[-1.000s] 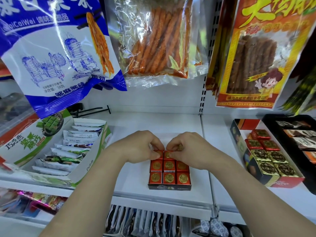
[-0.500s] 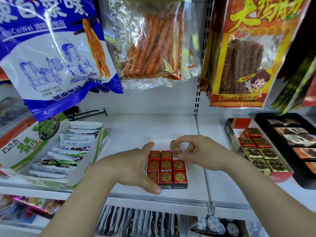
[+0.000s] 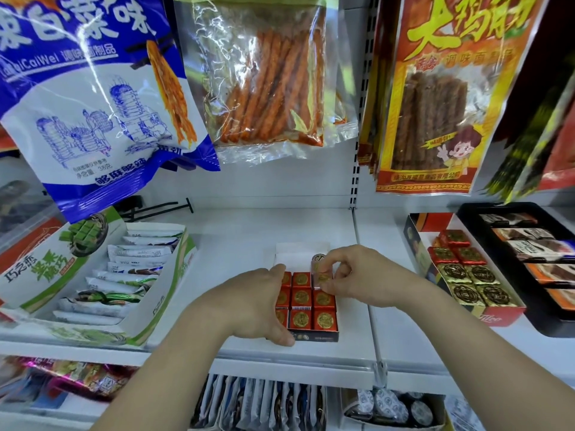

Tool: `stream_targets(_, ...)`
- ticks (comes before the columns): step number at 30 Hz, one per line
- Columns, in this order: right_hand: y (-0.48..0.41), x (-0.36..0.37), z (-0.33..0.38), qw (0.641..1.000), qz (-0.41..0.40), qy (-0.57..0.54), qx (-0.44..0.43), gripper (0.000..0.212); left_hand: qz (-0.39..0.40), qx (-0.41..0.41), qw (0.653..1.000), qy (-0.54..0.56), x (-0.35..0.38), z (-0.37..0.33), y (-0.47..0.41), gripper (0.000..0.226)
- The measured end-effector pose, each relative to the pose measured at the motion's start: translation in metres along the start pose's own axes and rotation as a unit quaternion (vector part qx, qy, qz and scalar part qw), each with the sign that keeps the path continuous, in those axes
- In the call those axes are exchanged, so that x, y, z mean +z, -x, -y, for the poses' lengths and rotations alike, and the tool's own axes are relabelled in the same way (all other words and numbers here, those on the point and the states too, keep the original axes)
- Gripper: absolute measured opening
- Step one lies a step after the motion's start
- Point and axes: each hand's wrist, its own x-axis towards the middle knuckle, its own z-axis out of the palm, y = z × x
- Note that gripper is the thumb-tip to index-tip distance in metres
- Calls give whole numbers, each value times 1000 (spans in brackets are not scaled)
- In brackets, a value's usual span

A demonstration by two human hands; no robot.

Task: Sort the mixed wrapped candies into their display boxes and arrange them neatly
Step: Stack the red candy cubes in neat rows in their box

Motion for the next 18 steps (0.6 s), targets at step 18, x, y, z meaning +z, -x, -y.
stream_targets(18,-12,1,-6,997,33,69,21,63,4,18,1000,24,-1,-2,-3,102)
